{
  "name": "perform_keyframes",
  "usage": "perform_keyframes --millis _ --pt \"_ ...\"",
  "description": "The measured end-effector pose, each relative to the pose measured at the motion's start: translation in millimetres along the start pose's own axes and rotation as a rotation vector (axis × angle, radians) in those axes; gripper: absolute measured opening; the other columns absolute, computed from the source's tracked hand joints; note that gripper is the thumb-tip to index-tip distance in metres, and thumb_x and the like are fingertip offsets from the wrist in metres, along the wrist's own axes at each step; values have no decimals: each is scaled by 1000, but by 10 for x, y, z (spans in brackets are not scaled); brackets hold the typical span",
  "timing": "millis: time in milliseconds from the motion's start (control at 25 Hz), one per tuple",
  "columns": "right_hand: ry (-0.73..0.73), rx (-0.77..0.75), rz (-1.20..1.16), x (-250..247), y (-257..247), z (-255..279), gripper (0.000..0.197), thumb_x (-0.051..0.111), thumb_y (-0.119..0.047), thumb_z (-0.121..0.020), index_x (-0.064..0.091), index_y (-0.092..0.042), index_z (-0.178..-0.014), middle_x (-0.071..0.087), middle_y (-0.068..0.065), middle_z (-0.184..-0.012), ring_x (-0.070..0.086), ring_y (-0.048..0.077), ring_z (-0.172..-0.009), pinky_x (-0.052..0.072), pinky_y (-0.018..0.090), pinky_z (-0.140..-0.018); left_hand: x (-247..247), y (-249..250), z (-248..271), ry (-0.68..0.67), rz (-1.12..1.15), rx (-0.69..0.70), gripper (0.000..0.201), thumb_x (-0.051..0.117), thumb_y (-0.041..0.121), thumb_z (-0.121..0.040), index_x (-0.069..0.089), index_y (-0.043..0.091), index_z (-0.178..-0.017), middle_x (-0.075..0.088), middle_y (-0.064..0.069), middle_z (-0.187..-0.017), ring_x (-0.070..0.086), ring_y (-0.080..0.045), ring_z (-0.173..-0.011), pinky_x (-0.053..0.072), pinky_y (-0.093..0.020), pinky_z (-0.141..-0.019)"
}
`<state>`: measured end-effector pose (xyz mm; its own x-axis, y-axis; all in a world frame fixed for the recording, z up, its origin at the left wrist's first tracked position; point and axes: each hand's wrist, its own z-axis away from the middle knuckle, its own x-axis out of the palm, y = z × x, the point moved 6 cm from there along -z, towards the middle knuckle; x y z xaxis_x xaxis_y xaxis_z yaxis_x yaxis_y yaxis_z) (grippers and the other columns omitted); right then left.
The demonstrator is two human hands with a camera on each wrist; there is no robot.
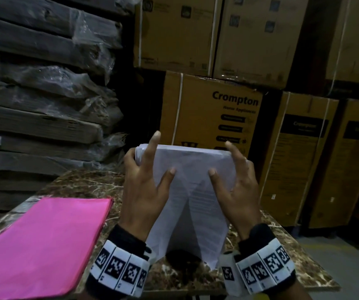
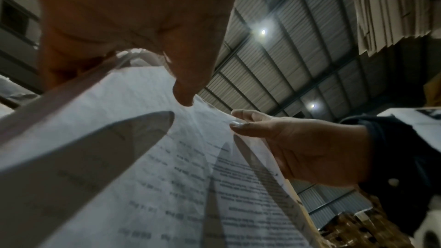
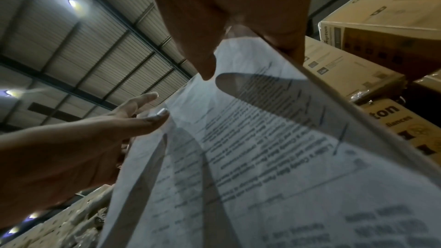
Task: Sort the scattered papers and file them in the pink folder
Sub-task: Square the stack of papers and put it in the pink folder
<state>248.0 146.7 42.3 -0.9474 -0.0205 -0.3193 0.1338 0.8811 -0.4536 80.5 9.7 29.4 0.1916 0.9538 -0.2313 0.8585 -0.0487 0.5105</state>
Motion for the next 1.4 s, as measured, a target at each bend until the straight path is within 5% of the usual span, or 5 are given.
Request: perform_keyframes --millis 280,640,960,1120,1400 --pt "-15 43 18 52 -32 5 45 63 -42 -93 44 -47 -134 33 -9 -119 42 4 -100 40 13 -75 -74 -5 47 -39 -93 -109 67 63 53 -90 30 44 -148 45 -11 -119 61 -35 -92 53 -38 -69" --pt "13 26 -91 122 67 -4 71 66 -33 -93 22 -49 -146 27 -15 -132 41 2 -118 42 15 -82 0 -422 115 32 193 -169 125 76 50 -76 -27 51 -147 44 -27 -140 61 -36 -114 53 -53 -91" --pt "-88 -85 -151 221 570 552 61 54 3 -82 61 -46 -120 46 4 -131 47 -7 -118 44 7 -90 188 -348 393 -87 88 215 86 74 12 -87 29 49 -150 37 -11 -133 43 -9 -116 39 -6 -93" --pt "-208 99 -349 321 747 580 36 62 1 -75 81 -28 -87 74 -16 -97 67 -2 -94 50 14 -80 238 -595 590 -83 110 93 22 67 18 -80 78 33 -91 56 -11 -113 55 -12 -98 44 -8 -81" --pt "-171 162 -476 286 484 491 48 66 12 -84 78 -33 -96 76 -14 -102 69 0 -98 51 13 -85 374 -729 670 -212 255 -235 56 60 -17 -71 77 36 -62 74 -4 -79 70 -14 -67 55 -22 -63"
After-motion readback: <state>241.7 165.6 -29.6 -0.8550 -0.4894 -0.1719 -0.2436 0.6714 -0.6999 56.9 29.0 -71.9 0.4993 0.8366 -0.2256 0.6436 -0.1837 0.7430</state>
